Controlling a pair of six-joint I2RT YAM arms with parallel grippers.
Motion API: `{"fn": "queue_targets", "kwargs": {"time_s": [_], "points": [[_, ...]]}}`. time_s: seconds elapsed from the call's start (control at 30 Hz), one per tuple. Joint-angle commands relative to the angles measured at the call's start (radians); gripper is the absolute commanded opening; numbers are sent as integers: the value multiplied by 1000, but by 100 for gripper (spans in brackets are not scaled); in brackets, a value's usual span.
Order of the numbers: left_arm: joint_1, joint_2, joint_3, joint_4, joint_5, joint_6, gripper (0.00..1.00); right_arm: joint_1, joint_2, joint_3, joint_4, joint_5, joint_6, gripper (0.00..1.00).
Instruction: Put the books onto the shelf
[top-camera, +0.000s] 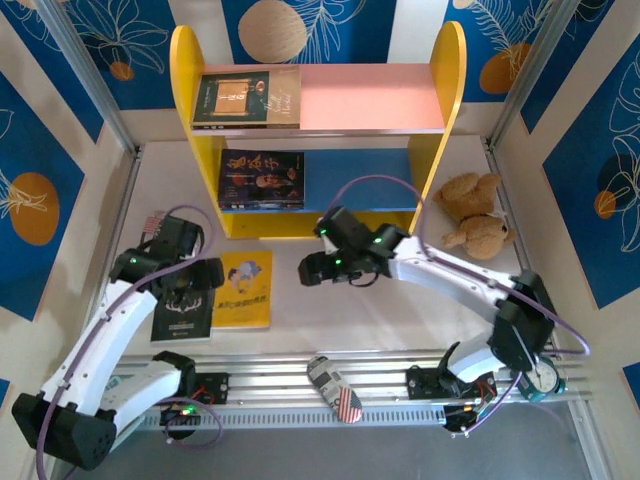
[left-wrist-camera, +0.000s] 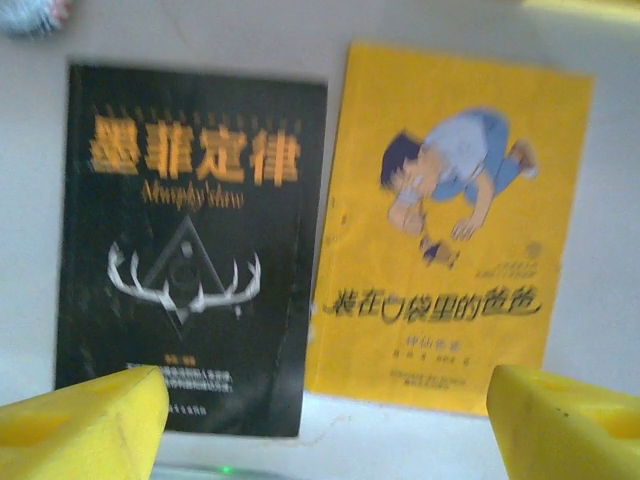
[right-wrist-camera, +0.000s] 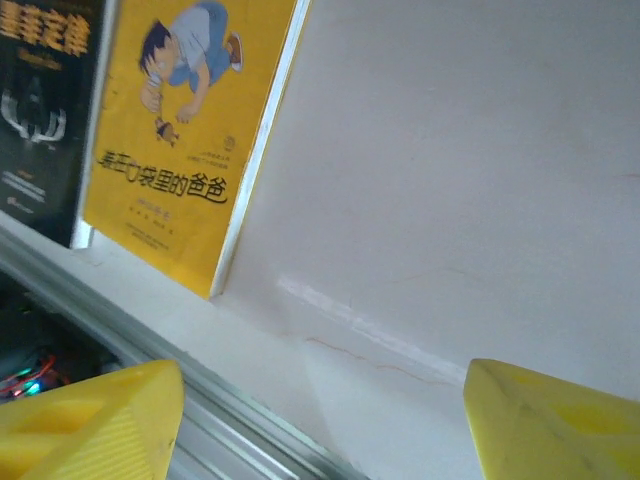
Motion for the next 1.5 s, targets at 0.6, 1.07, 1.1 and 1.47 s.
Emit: {"fn": "queue_targets", "kwargs": {"time_s": [0.6, 1.07, 1.1, 1.47], "points": [[0, 43, -130, 221, 109, -114, 82, 188, 717, 599, -201, 223, 2, 69], [-42, 102, -173, 332, 204, -160, 79, 97, 537, 180, -198, 353, 87, 60], [-52, 112, -175, 342, 208, -162, 79, 88, 516, 152, -196, 356, 93, 60], [-150, 249, -184, 471, 235, -205, 78, 32, 386, 33, -76, 228, 55, 60]]}}
